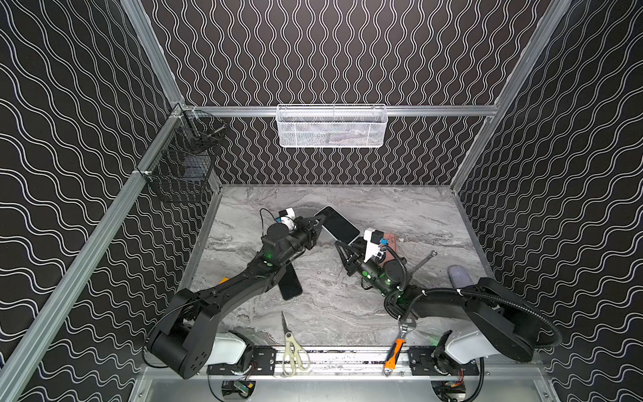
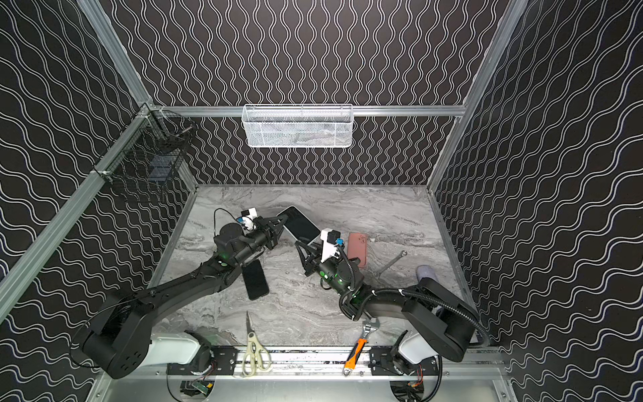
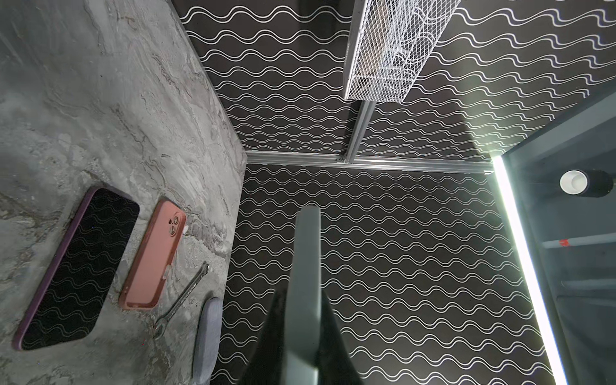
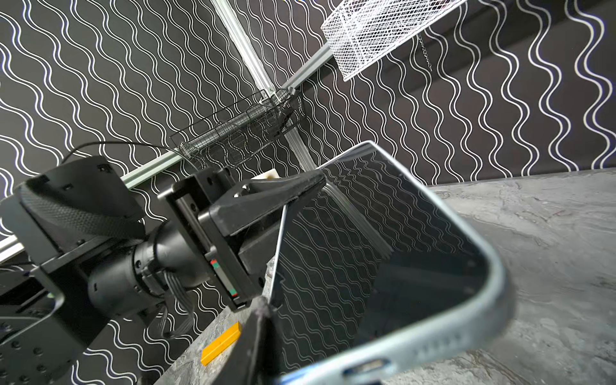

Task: Take the phone out of the phone case
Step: Remove the phone case from the phone.

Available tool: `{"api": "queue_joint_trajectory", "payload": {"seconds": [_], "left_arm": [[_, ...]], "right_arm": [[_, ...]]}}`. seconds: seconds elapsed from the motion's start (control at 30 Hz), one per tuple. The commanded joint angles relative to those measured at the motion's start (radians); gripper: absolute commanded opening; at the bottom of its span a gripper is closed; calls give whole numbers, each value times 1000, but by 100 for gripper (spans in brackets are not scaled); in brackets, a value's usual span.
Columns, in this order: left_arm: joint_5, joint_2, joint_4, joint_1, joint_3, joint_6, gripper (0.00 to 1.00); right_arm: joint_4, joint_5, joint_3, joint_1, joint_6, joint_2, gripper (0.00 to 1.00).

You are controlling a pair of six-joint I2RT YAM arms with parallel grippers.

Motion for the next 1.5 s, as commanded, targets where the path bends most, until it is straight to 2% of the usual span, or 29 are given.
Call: {"api": "queue_joint_trajectory", "payload": {"seconds": [0.0,0.2,0.6,0.77,0.9,1.03,1.27,1.37,1.47], "left_arm": [[-14,-9,267,1,35,-111,0],[-8,0,268,1,51,-120,0],[13,21,270,9,64,-92,0],[39,39,270,33,62,-39,0],[123,57,270,81,77,31,0],[268,96,268,141,99,94,0],[521,154,238,243,150,232,0],[582,150,135,265,181,333,0],[615,132,-5,271,218,452,0]], "right_arm": [[-277,66,-32,-5,-71,19,27],[-262,22,-42,-6,-61,28,34],[-226,-44,-92,-32,20,-20,33],[-265,-194,-102,-115,103,-117,35],[-349,-366,-85,-216,148,-213,39],[-506,-554,-20,-327,130,-302,48],[-925,-762,203,-465,-74,-370,73],[-1015,-853,278,-526,-124,-349,82],[-1062,-935,339,-577,-150,-315,100]]}}
